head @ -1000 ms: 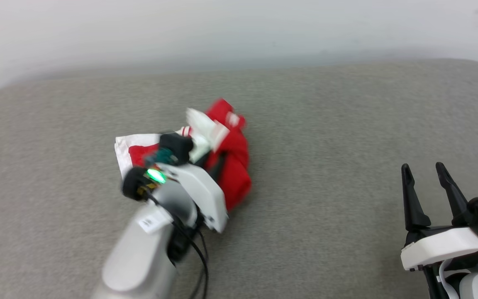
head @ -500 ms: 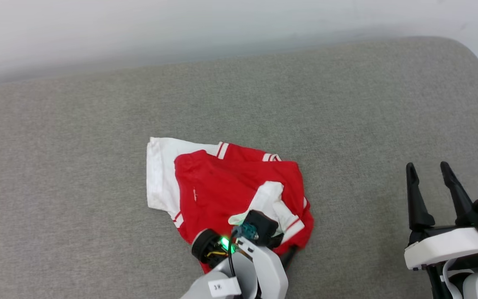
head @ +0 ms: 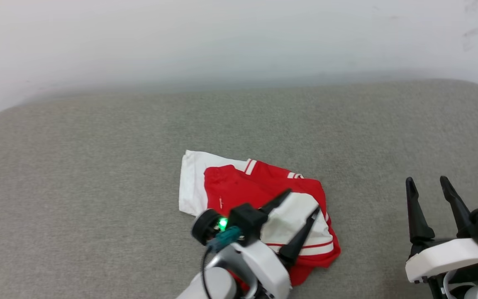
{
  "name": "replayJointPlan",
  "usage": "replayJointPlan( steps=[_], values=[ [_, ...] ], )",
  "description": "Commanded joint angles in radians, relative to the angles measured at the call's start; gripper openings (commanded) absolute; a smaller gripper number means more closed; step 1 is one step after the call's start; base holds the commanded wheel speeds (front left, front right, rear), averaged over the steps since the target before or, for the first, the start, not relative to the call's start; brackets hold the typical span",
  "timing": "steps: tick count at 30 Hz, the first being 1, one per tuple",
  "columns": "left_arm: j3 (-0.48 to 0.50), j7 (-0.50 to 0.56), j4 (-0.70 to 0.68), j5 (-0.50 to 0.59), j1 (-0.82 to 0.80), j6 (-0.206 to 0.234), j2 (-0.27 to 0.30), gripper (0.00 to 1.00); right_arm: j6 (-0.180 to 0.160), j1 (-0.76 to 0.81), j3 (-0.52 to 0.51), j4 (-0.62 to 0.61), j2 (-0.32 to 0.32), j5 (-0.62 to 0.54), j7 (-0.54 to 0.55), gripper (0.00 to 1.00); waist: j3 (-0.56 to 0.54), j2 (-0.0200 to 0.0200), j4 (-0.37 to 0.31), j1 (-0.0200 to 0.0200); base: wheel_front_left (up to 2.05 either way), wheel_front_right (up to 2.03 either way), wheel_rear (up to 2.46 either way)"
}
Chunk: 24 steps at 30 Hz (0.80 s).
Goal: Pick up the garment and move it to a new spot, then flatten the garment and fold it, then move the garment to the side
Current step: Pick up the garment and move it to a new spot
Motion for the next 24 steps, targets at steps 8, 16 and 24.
replayJointPlan(
  steps=[8,16,24],
  values=[
    [0.157,-0.106,-0.027,-0.016,0.065,0.128,0.066,1.0,-0.001,0.059,0.01,-0.034,0.002,-0.01,0.032,1.0,-0.059,-0.0001,0.056,0.0,0.0,0.0,0.0],
    [0.332,-0.13,-0.08,-0.045,0.165,0.214,0.169,1.0,-0.001,0.1,0.028,-0.07,0.002,-0.006,0.061,1.0,-0.083,-0.0001,0.077,0.0,0.0,0.0,0.0],
    [0.403,-0.133,-0.134,-0.055,0.256,0.238,0.237,1.0,-0.001,0.122,0.035,-0.092,0.002,-0.011,0.08,1.0,-0.104,-0.0001,0.084,0.0,0.0,0.0,0.0]
  ],
)
